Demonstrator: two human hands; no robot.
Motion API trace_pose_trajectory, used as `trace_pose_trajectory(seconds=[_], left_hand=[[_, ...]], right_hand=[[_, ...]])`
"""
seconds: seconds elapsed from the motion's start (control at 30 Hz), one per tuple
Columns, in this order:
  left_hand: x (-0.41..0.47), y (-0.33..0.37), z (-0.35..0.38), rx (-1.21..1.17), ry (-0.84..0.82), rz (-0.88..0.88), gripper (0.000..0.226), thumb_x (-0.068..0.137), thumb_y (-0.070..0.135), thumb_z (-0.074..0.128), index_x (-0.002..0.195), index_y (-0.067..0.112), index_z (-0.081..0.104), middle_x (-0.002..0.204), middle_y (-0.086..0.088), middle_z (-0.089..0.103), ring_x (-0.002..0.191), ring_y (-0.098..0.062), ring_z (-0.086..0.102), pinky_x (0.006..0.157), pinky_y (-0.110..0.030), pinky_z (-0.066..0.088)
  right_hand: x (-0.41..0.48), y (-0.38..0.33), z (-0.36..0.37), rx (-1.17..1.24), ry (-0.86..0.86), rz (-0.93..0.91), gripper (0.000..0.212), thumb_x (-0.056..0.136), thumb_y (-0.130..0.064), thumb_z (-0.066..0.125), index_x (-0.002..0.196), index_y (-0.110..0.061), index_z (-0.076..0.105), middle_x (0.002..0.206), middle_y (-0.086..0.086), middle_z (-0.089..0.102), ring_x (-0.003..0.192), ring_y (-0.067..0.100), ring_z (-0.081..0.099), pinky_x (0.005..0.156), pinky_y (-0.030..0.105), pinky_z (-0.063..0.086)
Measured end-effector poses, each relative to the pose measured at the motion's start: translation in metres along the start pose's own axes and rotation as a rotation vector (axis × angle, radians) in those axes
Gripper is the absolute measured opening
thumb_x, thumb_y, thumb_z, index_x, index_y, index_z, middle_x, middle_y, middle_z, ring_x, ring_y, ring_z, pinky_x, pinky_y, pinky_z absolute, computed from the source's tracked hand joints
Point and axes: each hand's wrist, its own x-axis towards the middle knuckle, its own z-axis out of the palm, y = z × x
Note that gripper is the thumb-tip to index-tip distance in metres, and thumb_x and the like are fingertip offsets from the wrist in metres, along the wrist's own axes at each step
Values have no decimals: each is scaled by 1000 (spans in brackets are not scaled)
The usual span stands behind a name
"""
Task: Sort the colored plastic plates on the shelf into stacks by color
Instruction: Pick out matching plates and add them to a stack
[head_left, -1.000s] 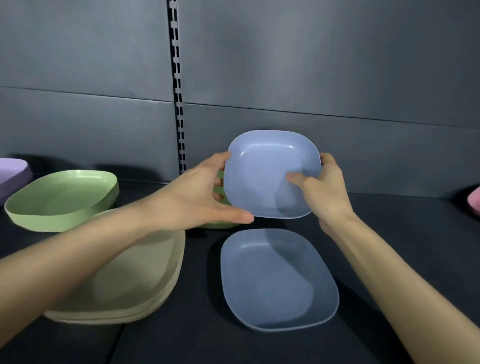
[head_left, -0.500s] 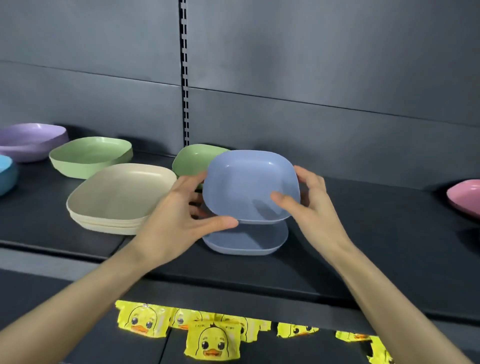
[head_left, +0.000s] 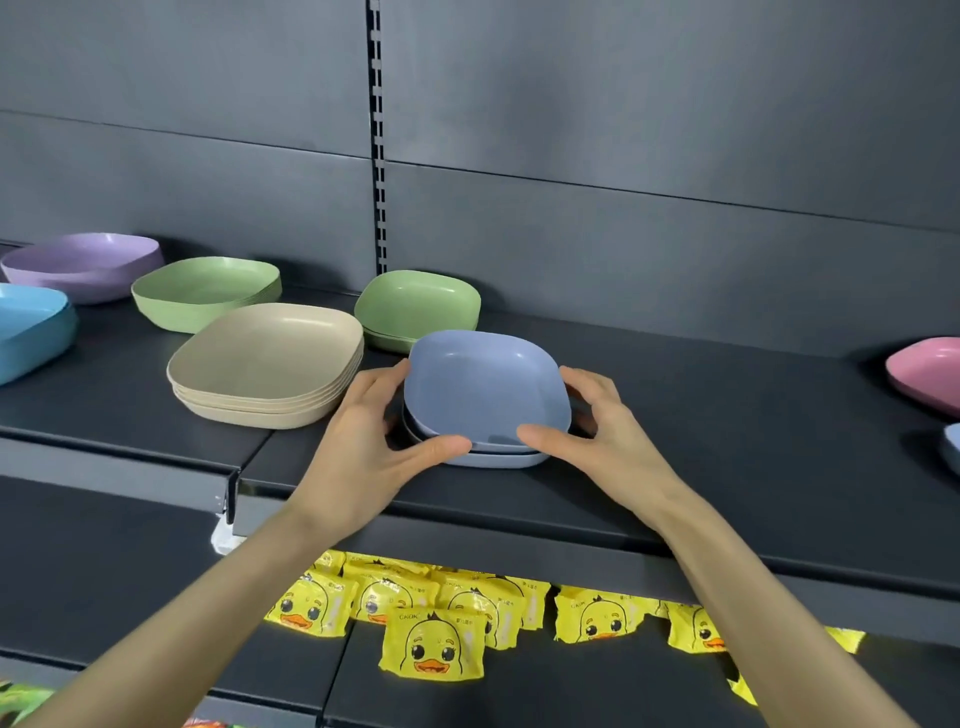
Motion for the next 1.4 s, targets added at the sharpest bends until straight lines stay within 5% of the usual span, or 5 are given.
trace_pose_trajectory(seconds=[0.17, 0.37, 0.87, 1.07, 1.4], left_hand=[[-1, -4, -2, -9, -44, -57, 87, 55, 49, 72, 134, 27, 45, 128, 7, 43, 110, 7, 49, 95, -18, 43], [3, -3, -7, -71, -126, -61, 62, 62, 39, 78, 118, 40, 51, 122, 11, 47, 122, -8, 46, 95, -21, 45], [3, 2, -6, -121, -159, -45, 34, 78, 19, 74, 106, 34, 60, 116, 1, 61, 105, -8, 60, 90, -21, 48], [8, 9, -10, 155, -83, 14, 50, 81, 30, 70, 125, 10, 56, 128, -4, 48, 117, -17, 51, 102, -35, 44], [51, 107, 12, 652, -116, 269, 40, 87, 37, 60, 122, 19, 57, 128, -4, 52, 126, -25, 36, 100, -36, 31]], right_hand=[[1, 4, 3, -22, -11, -4, 56, 76, -34, 74, 125, -34, 46, 130, -13, 37, 110, -1, 48, 84, 8, 38], [1, 4, 4, -45, 23, -14, 57, 75, -37, 74, 126, -27, 51, 127, -12, 40, 105, -3, 50, 74, 6, 43], [-6, -4, 10, -178, 131, -11, 50, 83, -39, 67, 128, -21, 55, 124, -3, 49, 107, 10, 53, 88, 19, 42], [-12, -12, -6, -310, 145, 56, 56, 87, -38, 62, 134, -11, 47, 131, 6, 53, 112, 16, 54, 89, 23, 41], [-41, -61, -109, -688, 218, 102, 53, 88, -37, 62, 133, -12, 48, 136, 8, 47, 119, 24, 49, 96, 32, 40]])
